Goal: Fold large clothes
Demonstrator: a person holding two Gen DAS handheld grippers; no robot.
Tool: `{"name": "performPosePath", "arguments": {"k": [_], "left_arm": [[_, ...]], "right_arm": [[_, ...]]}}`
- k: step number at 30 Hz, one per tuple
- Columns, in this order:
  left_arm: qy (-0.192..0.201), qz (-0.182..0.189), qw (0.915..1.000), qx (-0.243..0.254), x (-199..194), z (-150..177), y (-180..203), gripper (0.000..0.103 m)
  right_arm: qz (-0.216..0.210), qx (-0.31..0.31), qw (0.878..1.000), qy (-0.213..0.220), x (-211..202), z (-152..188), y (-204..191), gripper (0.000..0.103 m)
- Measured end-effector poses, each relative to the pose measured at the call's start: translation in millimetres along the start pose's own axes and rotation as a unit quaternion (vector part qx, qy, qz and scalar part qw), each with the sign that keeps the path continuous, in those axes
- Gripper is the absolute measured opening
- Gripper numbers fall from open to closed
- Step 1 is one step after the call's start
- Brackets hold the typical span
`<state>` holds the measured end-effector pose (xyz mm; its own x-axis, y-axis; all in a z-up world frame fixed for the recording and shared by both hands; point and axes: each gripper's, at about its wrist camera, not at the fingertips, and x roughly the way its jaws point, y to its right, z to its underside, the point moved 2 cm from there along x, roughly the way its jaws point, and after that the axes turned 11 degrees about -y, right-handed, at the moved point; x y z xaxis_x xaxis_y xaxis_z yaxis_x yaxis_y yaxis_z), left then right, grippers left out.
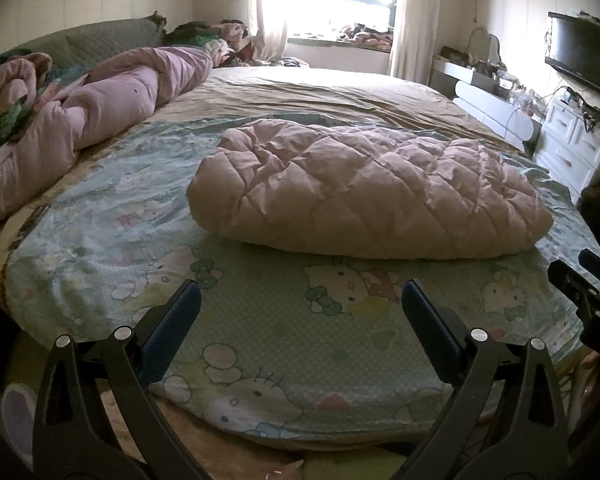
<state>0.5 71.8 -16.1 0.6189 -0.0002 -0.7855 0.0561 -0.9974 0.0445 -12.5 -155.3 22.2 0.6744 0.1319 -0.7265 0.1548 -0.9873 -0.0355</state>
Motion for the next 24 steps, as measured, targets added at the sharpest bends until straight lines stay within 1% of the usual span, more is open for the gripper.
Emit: {"name": "performPosePath", "arguments": {"k": [24], "left_arm": [[0.000,-0.002,1.0000,-0.001,-0.2,0.4,-1.6,0.094]], "right_arm": [[-0.003,0.003,1.000,-0.005,0.0,-1.4,-0.4,0.099]]}}
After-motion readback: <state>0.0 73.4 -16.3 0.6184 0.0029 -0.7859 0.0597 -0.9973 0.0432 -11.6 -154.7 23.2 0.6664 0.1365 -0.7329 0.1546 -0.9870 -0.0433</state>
